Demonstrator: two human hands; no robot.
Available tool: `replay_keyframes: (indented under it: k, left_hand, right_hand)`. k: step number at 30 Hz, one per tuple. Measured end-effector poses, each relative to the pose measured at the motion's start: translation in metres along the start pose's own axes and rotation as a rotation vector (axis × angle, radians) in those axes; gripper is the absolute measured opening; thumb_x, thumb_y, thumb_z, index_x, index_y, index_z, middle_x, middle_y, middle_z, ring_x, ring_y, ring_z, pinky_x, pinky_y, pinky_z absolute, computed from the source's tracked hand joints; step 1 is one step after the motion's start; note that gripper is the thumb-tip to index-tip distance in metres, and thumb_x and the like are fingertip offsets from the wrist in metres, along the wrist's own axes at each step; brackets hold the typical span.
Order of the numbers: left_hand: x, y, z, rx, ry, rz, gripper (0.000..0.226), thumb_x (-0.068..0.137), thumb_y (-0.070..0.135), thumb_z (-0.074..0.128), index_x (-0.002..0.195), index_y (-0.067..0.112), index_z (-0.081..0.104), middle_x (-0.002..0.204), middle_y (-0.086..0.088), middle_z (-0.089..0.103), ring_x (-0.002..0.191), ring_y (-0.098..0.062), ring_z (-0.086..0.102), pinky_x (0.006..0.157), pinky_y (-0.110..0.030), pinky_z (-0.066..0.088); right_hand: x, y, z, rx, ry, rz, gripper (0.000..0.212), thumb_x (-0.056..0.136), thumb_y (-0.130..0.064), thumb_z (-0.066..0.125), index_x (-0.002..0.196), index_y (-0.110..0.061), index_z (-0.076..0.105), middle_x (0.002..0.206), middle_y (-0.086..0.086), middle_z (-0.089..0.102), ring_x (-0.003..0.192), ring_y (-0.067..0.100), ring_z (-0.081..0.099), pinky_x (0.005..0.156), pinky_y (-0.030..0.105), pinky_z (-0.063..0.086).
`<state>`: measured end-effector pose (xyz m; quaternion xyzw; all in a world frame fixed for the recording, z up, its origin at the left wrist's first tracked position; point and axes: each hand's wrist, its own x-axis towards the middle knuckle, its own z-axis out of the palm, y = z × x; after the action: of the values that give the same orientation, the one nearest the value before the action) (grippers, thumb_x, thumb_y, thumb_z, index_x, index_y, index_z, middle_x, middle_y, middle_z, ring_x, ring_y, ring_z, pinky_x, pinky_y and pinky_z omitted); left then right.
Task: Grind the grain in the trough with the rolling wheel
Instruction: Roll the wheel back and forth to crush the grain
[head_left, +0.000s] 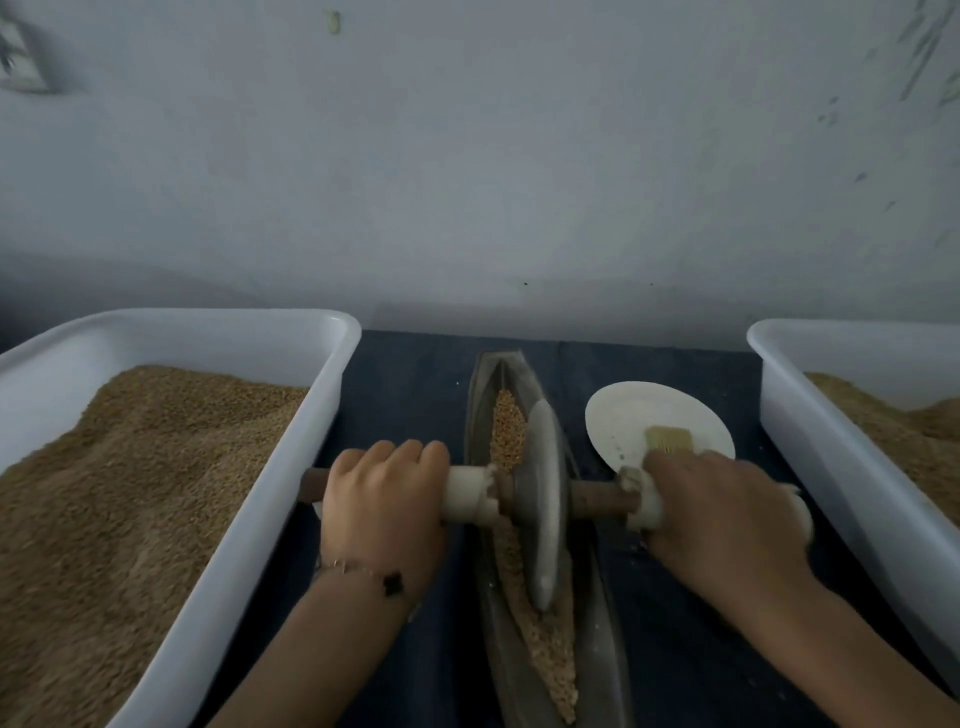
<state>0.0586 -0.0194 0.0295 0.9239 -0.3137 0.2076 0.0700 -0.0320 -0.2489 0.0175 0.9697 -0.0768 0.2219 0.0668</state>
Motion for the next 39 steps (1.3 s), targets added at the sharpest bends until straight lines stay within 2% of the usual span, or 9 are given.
replay_keyframes:
  k: [4,9,13,20,25,28,31,35,39]
  left_hand:
    - [0.045,-0.01,0.021,0.087,-0.008,-0.141,0.016,0.082,0.031,0.059,0.082,0.029,0.043,0.08,0.01,0.052,0.074,-0.011,0.042,0.071,-0.025,0.029]
    - [0.082,-0.022,0.035,0.082,-0.057,-0.2,0.008,0.085,0.029,0.059,0.085,0.023,0.053,0.068,0.008,0.037,0.07,-0.014,0.041,0.069,-0.03,0.031]
    - [0.057,-0.019,0.034,0.032,0.014,-0.213,0.024,0.083,0.029,0.062,0.078,0.023,0.039,0.071,0.008,0.039,0.071,-0.013,0.037,0.07,-0.028,0.028]
    - [-0.024,-0.002,-0.008,-0.018,0.09,0.041,0.043,0.033,0.011,0.085,0.061,0.018,0.055,0.055,0.003,0.053,0.049,-0.019,0.051,0.053,-0.029,0.036]
    - [-0.025,-0.004,-0.004,-0.027,0.082,0.018,0.04,0.03,0.009,0.083,0.054,0.018,0.052,0.048,0.005,0.049,0.042,-0.019,0.048,0.046,-0.027,0.032]
    - [0.006,-0.006,0.009,0.0,0.079,-0.028,0.037,0.043,0.015,0.085,0.057,0.019,0.051,0.052,0.004,0.053,0.046,-0.015,0.044,0.051,-0.027,0.033]
    - [0.047,-0.011,0.023,0.135,0.045,-0.139,0.025,0.076,0.03,0.065,0.072,0.026,0.041,0.068,0.009,0.049,0.065,-0.011,0.038,0.066,-0.027,0.03]
    - [0.075,-0.019,0.036,0.088,-0.014,-0.224,0.019,0.082,0.038,0.058,0.076,0.026,0.043,0.062,0.012,0.032,0.066,-0.01,0.037,0.067,-0.027,0.029]
    - [0.056,-0.02,0.033,0.044,-0.018,-0.246,0.025,0.083,0.036,0.059,0.078,0.026,0.037,0.078,0.009,0.053,0.07,-0.01,0.037,0.069,-0.026,0.028]
  right_hand:
    - [0.062,0.004,0.021,0.036,-0.136,0.102,0.006,0.082,-0.026,0.054,0.08,-0.029,0.05,0.072,-0.01,0.051,0.072,0.015,0.054,0.062,0.033,0.037]
    - [0.099,0.007,0.035,0.045,-0.133,0.099,0.017,0.08,-0.024,0.055,0.072,-0.027,0.041,0.069,-0.006,0.049,0.067,0.019,0.044,0.062,0.033,0.03]
    - [0.08,-0.001,0.025,-0.019,-0.04,0.064,0.016,0.079,-0.022,0.059,0.077,-0.023,0.043,0.077,-0.002,0.057,0.072,0.021,0.05,0.063,0.033,0.031]
    - [-0.022,-0.004,-0.012,0.029,0.163,-0.049,0.044,0.042,-0.004,0.084,0.074,-0.013,0.055,0.066,0.003,0.053,0.058,0.027,0.048,0.055,0.036,0.034]
    - [-0.016,-0.004,-0.012,0.056,0.131,-0.068,0.043,0.039,-0.006,0.085,0.067,-0.016,0.053,0.059,0.0,0.05,0.053,0.025,0.045,0.054,0.031,0.029]
    - [0.026,-0.005,0.005,0.006,-0.048,0.014,0.031,0.067,-0.022,0.07,0.069,-0.026,0.039,0.061,-0.009,0.038,0.06,0.018,0.039,0.059,0.031,0.025]
    - [0.064,0.004,0.025,0.096,-0.193,0.115,0.006,0.081,-0.029,0.053,0.079,-0.028,0.048,0.072,-0.008,0.05,0.072,0.017,0.051,0.062,0.032,0.034]
    - [0.097,0.006,0.03,0.112,-0.219,0.117,0.022,0.08,-0.034,0.055,0.067,-0.031,0.038,0.066,-0.01,0.042,0.068,0.015,0.045,0.063,0.031,0.032]
    - [0.085,-0.004,0.02,-0.071,-0.069,0.054,0.024,0.079,-0.033,0.059,0.071,-0.027,0.037,0.068,-0.008,0.045,0.069,0.017,0.044,0.063,0.031,0.027]
